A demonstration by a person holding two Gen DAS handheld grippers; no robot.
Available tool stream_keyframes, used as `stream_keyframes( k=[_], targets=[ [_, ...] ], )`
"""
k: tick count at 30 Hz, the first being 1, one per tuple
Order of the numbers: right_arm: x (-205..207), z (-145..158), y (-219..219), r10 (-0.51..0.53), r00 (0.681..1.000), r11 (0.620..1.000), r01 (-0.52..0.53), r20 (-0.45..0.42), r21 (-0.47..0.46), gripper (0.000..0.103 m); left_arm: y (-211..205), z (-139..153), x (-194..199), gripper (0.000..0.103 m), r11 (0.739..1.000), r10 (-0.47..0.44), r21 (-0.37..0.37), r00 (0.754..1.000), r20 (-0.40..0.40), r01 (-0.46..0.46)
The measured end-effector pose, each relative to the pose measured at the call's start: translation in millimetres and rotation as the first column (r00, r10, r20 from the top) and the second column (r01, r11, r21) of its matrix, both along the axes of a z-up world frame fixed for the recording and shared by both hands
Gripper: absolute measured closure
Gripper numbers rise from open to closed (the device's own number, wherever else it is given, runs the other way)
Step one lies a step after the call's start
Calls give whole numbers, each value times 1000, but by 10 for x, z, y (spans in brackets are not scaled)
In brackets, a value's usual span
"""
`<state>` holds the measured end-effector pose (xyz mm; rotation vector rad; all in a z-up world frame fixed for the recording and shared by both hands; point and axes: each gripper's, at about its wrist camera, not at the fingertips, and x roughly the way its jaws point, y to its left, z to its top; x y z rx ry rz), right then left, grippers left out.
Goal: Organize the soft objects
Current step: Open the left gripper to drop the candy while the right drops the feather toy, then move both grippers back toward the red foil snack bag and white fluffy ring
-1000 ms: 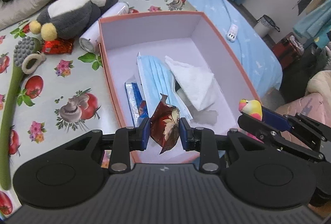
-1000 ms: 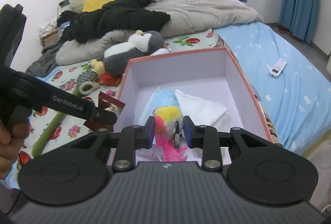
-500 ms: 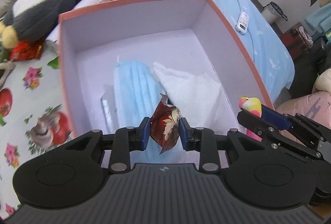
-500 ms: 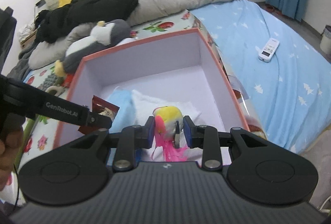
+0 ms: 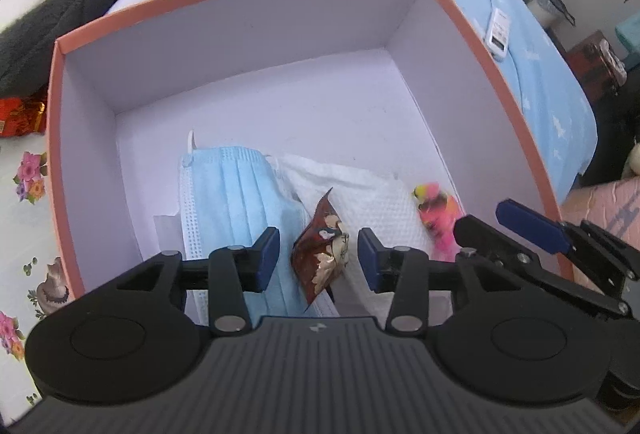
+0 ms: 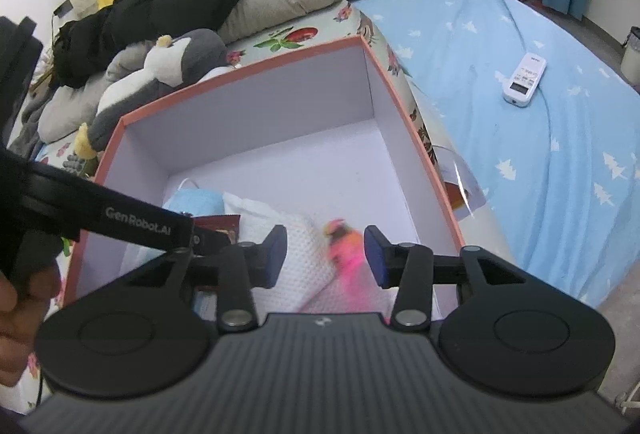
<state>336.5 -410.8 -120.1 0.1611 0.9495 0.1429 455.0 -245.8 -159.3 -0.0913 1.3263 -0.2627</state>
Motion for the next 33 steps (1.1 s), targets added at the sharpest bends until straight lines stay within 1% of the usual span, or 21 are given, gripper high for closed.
stream_keyframes(
  k=[4,11,15,19,23,25,27,33],
  targets=[
    [-123,124,1,-8,1000,1000,8,22,-2,57,30,125,-104,54,1000,-8,-4,1000,20,8],
    [-456,479,103,-6,996,1000,6,94,0,57,169,543,-496,54,1000,-18,-22,995,102,20],
    [-717,690,195,1,991,1000,-2,137,5,57,290,825,-794,54,999,-14,-29,988,152,19],
    [-992,888,317,10,983,1000,-13,182,13,57,432,1129,-1149,54,999,-11,-33,976,217,18],
    [-1271,1053,445,21,973,999,-27,228,23,57,572,1371,-1536,54,999,-5,-33,962,274,15],
    [-1410,1120,512,27,968,999,-36,248,31,57,655,1464,-1736,54,999,4,-40,955,296,8],
    [-1535,1162,573,34,964,998,-46,264,40,57,713,1521,-1914,54,1000,6,-22,943,332,1],
    [-1847,1211,711,47,953,996,-68,299,57,57,999,1611,-2312,54,995,89,-79,931,353,-64]
  ],
)
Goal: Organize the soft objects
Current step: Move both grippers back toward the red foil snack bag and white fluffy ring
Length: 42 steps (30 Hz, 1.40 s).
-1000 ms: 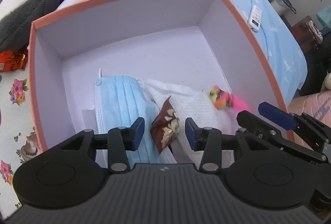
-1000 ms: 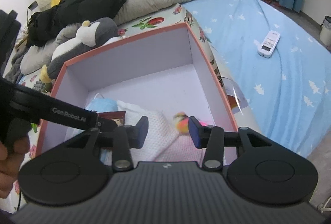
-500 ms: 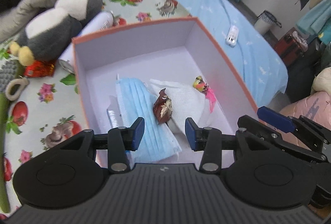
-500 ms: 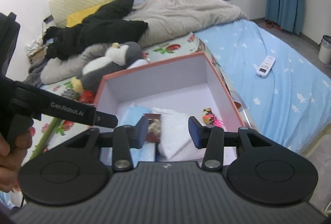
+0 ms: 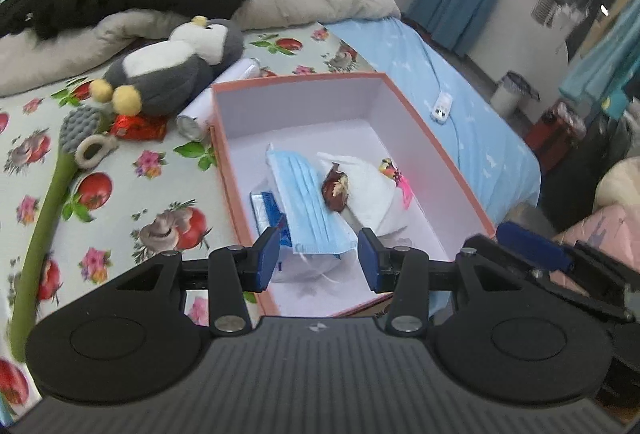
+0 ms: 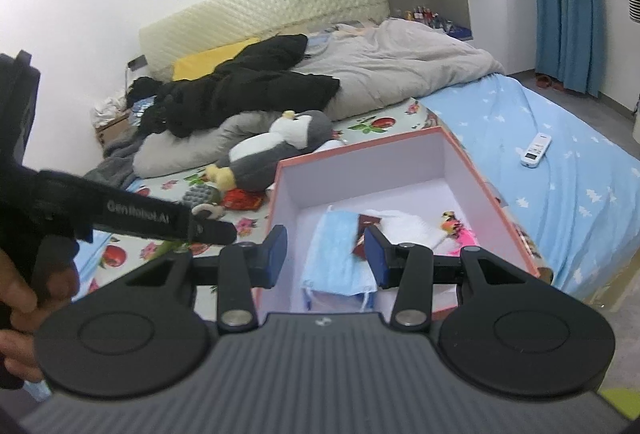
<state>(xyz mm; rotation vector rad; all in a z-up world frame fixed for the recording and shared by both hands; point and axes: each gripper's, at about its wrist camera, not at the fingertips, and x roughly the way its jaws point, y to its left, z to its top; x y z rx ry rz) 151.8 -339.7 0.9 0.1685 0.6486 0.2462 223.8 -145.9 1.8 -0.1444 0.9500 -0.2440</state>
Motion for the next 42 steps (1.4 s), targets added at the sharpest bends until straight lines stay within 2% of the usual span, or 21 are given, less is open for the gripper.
stream_keyframes(
  k=[8,16,21,23,27,30,35,42],
  targets=[
    [-377,-14,222,57,998,998,-58,33,4,57,297,98,-468,54,998,67,-9,994,88,-67],
    [-508,-81,509,107,993,994,-109,57,27,57,660,-154,-889,54,988,152,-13,981,123,-152],
    [-561,-224,683,136,990,990,-137,27,35,57,1036,-387,-1042,54,966,256,-19,958,129,-256],
    [-577,-283,755,150,989,988,-150,13,36,57,1192,-474,-1126,54,951,310,-43,945,108,-307],
    [-651,-352,896,173,985,985,-174,12,22,57,1390,-596,-1309,54,932,362,-59,926,106,-358],
    [-677,-400,989,188,982,982,-188,11,11,57,1454,-675,-1469,54,929,370,-48,922,118,-367],
    [-631,-489,1117,202,979,979,-202,4,3,57,1529,-753,-1656,54,923,380,-13,906,186,-384],
    [-295,-661,1337,212,977,977,-212,-22,1,57,1717,-923,-1500,54,897,437,-33,874,210,-441]
  ],
)
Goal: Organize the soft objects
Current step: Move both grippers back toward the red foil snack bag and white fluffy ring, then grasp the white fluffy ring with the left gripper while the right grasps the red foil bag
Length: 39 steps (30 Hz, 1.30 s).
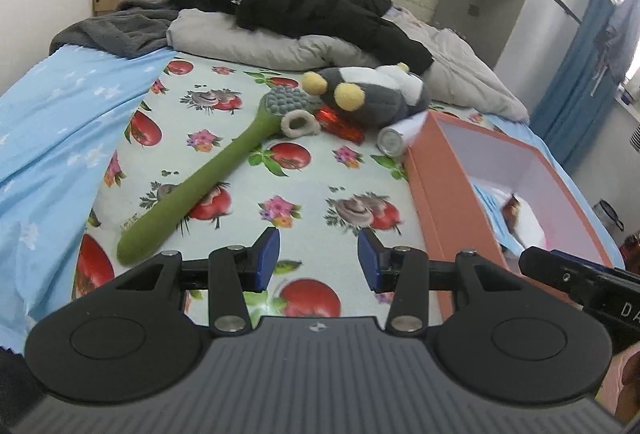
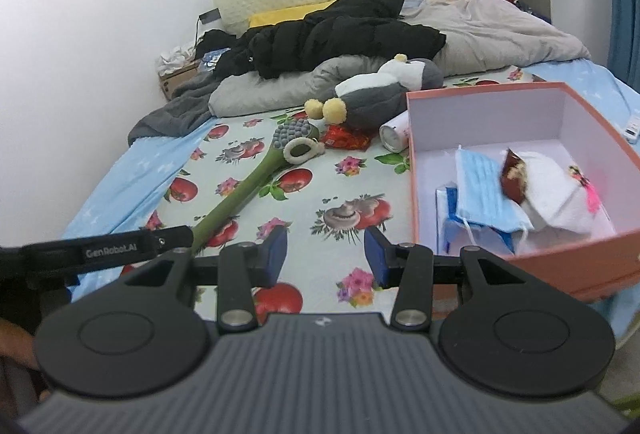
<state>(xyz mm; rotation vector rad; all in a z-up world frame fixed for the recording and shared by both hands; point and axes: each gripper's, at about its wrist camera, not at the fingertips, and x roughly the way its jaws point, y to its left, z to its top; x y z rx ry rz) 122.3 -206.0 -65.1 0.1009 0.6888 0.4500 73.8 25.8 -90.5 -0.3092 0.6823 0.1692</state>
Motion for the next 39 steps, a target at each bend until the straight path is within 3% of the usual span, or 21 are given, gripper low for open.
stream_keyframes(
  k=[6,9,13,16,20,27,30,34,39],
  targets=[
    [482,-154,265,-9,1000,1000,9,6,-19,57,238,-315,464,53,999,22,-38,1000,-21,-23],
    [730,-257,403,-14,1000,1000,14,-5,-15,57,324,-476,742,46,999,-24,-42,999,-44,22],
    [1040,-391,599,-22,1000,999,22,-6,-25,57,504,-630,1041,34,998,18,-63,999,-26,-19],
    [1296,-508,736,-42,999,999,42,-21,-23,57,618,-680,1279,26,999,27,-38,1000,-9,-28],
    [1679,-675,926,-66,997,998,65,-36,-15,57,813,-735,1618,25,998,39,-44,999,-2,-39],
    [2305,-1022,1172,-130,990,991,128,-50,-36,57,1204,-917,2277,27,992,33,-119,999,1,-32],
    [2532,-1172,1256,-153,987,988,151,-43,-44,57,1302,-1014,2520,34,988,18,-155,1000,21,-14],
    [2828,-1393,1370,-181,982,983,178,-59,-52,57,1340,-1135,2836,43,990,-11,-142,999,38,16],
    [3070,-1514,1529,-201,979,976,199,-24,-86,57,1271,-1213,3102,53,996,-60,-57,997,54,63]
  ],
)
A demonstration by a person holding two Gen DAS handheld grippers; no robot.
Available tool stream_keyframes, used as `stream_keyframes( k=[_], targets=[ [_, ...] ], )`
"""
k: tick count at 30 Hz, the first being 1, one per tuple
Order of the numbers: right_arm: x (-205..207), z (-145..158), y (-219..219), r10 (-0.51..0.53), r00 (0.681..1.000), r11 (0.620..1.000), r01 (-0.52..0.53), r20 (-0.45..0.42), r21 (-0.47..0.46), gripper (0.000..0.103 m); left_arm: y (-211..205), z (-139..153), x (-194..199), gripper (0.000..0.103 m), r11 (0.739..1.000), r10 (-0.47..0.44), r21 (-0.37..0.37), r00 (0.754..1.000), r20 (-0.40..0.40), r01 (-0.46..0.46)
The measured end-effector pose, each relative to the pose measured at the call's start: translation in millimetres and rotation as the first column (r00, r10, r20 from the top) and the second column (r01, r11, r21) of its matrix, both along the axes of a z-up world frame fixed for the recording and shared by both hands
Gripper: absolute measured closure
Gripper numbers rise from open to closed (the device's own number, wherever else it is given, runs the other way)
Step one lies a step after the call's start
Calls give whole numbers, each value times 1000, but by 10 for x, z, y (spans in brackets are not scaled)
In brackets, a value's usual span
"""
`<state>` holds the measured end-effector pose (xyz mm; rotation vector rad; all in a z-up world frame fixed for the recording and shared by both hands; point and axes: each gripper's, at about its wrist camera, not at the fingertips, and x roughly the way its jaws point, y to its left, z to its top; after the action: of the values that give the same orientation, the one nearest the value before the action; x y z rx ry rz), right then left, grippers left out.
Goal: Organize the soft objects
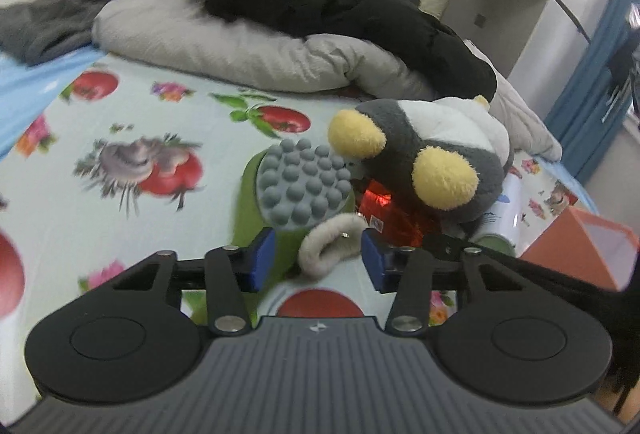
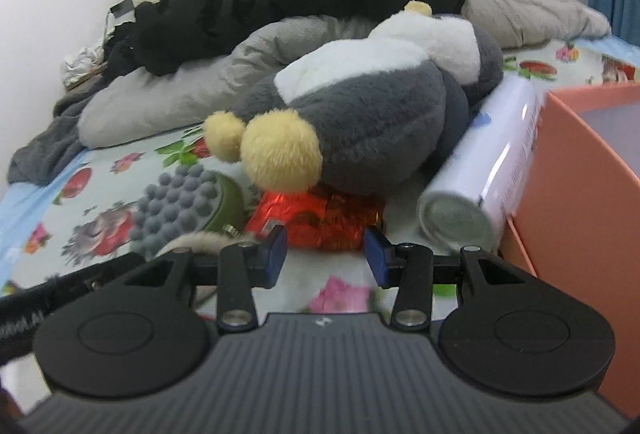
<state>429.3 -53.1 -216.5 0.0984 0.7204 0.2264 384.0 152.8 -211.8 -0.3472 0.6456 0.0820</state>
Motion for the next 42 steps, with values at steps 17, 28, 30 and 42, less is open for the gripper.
stream_keyframes(
  k=[17,28,30,42],
  targets=[
    [193,-203,101,-23,1000,997,21,-21,-79,60,-194,-187,225,94,991,-37,126,999,-14,39],
    [-247,-24,-40,-2,999,997,-1,-34,-81,61,-313,-5,-254,95,996,4,85,1000,-20,-3],
    [-356,14,-75,7,999,997,-10,-37,-82,61,-354,15,-386,95,997,16,77,1000,-25,-14],
    [-1212,164,-233,122,990,984,-131,-74,-124,67,-600,64,-1315,95,996,88,11,992,-89,-88]
  ],
)
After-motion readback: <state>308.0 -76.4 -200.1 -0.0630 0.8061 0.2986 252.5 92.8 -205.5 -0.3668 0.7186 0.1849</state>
